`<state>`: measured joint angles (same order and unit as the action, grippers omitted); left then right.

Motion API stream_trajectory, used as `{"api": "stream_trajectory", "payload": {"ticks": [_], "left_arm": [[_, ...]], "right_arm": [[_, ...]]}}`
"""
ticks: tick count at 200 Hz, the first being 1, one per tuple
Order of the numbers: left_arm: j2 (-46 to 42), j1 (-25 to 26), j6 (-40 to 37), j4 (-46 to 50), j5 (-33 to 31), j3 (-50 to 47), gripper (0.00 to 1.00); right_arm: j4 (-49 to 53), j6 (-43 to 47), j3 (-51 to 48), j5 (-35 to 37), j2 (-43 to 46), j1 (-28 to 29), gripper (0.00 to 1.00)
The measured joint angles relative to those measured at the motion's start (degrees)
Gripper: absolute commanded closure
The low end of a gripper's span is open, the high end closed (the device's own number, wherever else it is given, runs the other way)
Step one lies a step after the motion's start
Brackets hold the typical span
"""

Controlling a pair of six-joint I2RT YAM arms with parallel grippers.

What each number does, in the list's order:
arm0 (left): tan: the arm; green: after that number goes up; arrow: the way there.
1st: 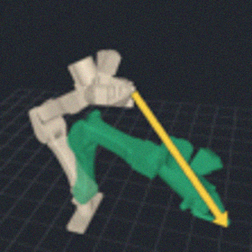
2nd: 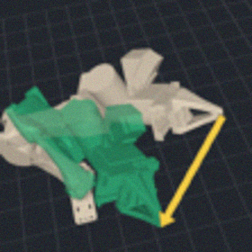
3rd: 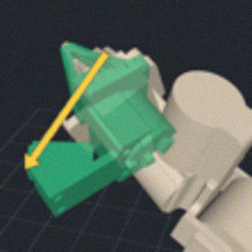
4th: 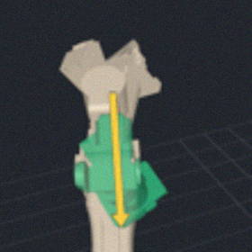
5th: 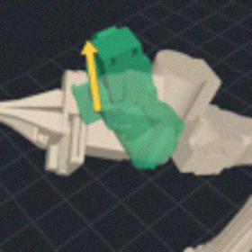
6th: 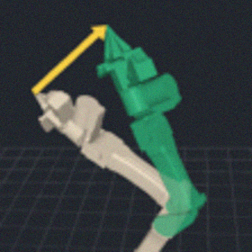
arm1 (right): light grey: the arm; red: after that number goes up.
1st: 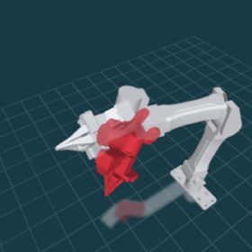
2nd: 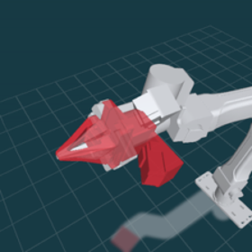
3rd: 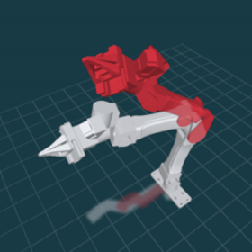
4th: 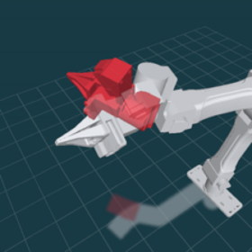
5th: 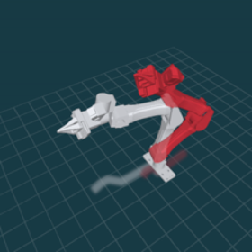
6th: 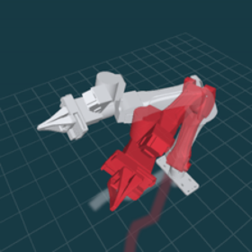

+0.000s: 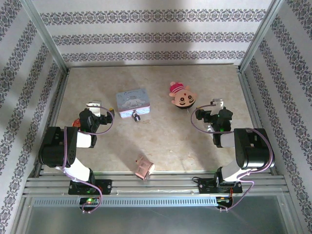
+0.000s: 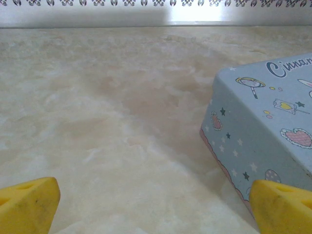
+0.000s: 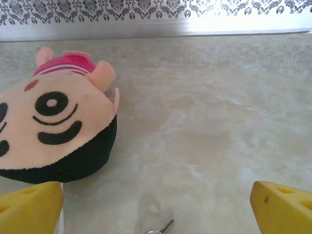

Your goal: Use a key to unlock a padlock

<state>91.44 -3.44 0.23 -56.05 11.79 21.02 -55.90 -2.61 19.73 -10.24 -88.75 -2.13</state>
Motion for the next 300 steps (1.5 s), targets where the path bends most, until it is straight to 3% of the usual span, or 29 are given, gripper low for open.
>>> {"api": "stream_trajectory", "payload": {"ticks": [300], "left_arm": [[0.0, 0.0, 0.0, 0.0, -1.5, 0.0, 0.01]], "right_arm": [[0.0, 0.0, 0.0, -0.2, 0.0, 0.0, 0.02]]}}
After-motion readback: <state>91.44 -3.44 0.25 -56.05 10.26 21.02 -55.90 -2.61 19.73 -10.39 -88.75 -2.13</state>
